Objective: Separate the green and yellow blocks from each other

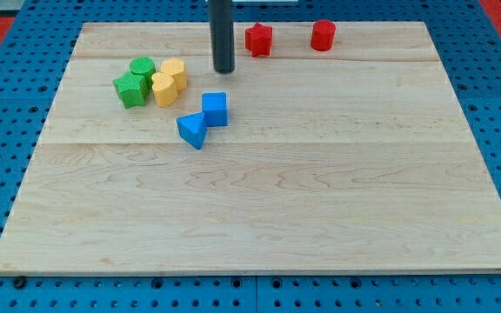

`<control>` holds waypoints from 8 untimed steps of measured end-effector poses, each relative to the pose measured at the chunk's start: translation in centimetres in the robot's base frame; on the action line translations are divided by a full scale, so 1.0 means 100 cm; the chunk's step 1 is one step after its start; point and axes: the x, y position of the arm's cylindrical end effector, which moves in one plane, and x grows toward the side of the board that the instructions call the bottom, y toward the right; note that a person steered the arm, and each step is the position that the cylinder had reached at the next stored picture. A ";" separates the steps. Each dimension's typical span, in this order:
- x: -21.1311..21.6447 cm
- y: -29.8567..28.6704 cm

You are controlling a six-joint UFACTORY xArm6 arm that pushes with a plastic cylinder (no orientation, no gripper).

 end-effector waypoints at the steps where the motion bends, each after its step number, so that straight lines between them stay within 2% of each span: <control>1: 0.019 -0.084; 2: -0.031 -0.101; 3: -0.034 -0.091; 4: -0.019 -0.116; 5: 0.020 -0.115; 6: 0.030 -0.066; 7: -0.006 -0.046; 8: -0.071 -0.047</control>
